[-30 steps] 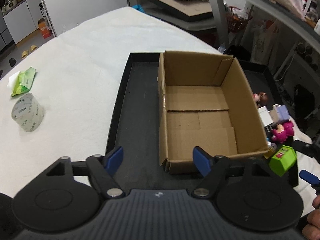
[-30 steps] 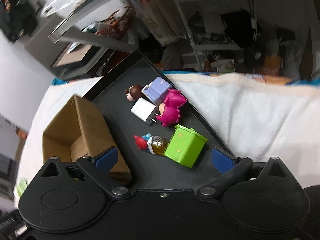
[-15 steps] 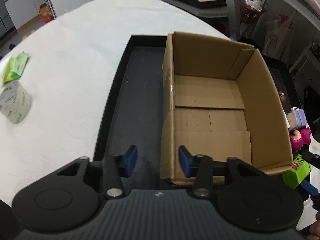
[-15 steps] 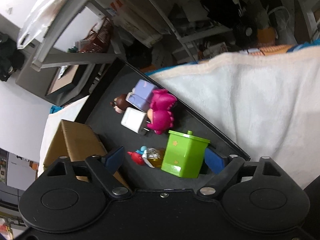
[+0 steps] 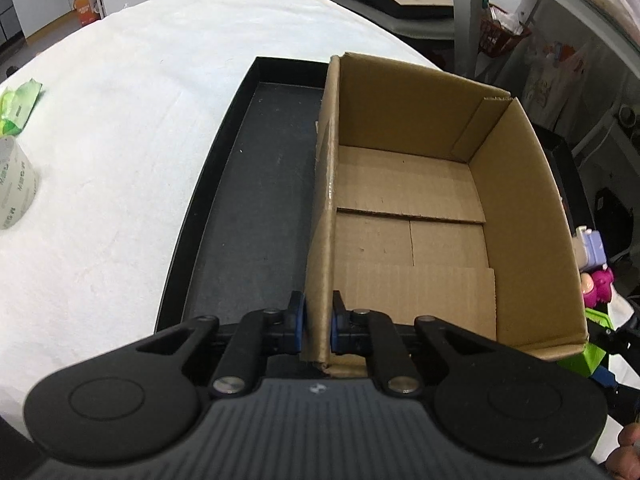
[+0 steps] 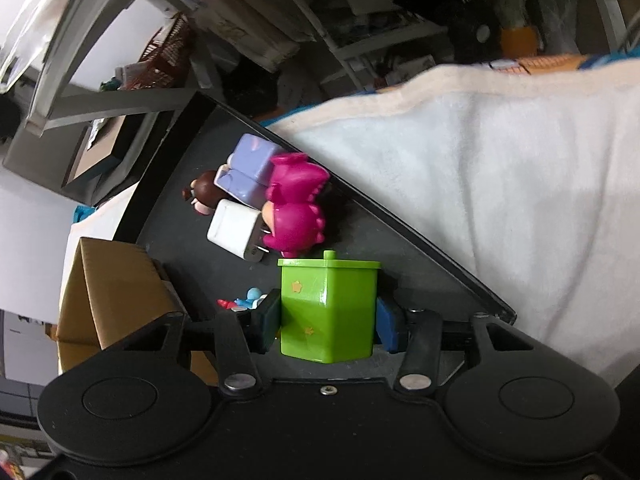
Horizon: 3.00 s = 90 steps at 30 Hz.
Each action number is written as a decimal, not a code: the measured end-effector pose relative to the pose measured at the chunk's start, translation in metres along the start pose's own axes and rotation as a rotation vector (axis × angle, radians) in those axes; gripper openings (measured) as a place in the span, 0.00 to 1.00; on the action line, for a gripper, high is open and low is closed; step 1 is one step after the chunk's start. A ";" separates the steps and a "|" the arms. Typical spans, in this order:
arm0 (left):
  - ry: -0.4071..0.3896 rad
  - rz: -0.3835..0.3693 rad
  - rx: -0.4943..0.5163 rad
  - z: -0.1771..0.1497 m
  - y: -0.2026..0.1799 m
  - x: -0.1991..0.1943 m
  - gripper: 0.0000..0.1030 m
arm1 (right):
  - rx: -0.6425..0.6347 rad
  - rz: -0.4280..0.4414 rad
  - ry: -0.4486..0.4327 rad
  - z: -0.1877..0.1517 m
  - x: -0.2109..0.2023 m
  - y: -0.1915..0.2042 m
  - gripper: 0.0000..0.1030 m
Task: Organize rigid objects
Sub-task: 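Lift the green cube with the right gripper and release it into the box, then move the right gripper to the pink figure and grasp it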
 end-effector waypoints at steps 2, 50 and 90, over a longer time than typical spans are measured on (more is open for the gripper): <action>-0.017 0.000 -0.007 0.001 0.004 -0.001 0.11 | -0.007 0.005 -0.013 0.001 -0.003 0.001 0.46; -0.062 -0.199 -0.145 0.005 0.048 -0.013 0.18 | -0.564 -0.015 -0.322 -0.076 -0.104 0.176 0.46; -0.032 -0.207 -0.135 0.008 0.027 -0.034 0.41 | -0.600 0.035 -0.313 -0.074 -0.106 0.170 0.77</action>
Point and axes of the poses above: each gripper's, at about its wrist camera, not at the fingertips, and x roughly the way its jaws point, y to its left, z to its top, the point moved 7 cm from there along x, roughly the way its jaws point, and after that the axes turned 14 degrees about -z, right-handed, at the moved point
